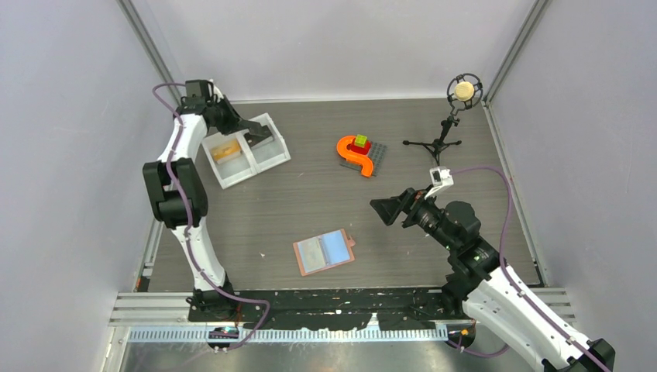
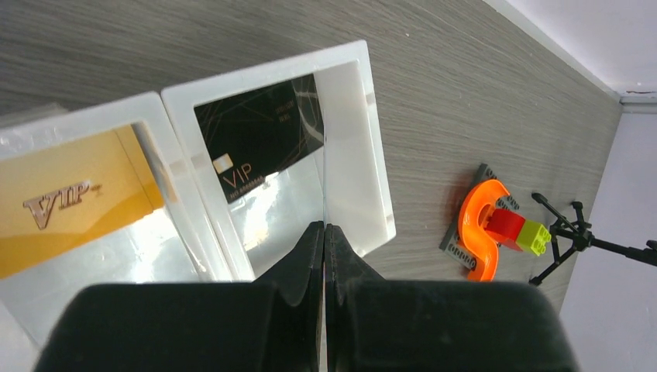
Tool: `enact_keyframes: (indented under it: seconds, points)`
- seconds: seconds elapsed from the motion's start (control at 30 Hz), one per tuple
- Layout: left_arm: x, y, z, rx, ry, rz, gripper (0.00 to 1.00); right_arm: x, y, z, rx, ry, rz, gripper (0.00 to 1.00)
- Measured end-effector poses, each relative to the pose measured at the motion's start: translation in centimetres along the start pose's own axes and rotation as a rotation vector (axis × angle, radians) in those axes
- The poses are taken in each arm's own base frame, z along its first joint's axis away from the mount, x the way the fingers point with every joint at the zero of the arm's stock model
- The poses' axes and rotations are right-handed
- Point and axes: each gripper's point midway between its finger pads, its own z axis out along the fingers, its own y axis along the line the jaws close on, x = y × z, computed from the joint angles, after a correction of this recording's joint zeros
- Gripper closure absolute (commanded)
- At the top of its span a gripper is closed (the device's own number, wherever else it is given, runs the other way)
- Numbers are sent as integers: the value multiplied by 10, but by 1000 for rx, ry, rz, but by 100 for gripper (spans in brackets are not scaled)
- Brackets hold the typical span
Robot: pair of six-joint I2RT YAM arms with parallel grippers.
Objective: Take the credit cards out of the card holder
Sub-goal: Place the credit card in the storage box.
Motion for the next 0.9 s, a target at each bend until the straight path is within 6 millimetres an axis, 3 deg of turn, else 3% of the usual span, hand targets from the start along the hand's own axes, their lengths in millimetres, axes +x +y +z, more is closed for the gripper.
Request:
enact_keyframes:
  seconds: [0.33, 0.9]
  points:
    - [-5, 12, 27, -13, 13, -8, 97, -1, -6, 7, 39, 8, 2, 5]
    - [1, 28, 43, -51, 25, -38, 85, -5, -7, 7, 48, -11, 2, 5]
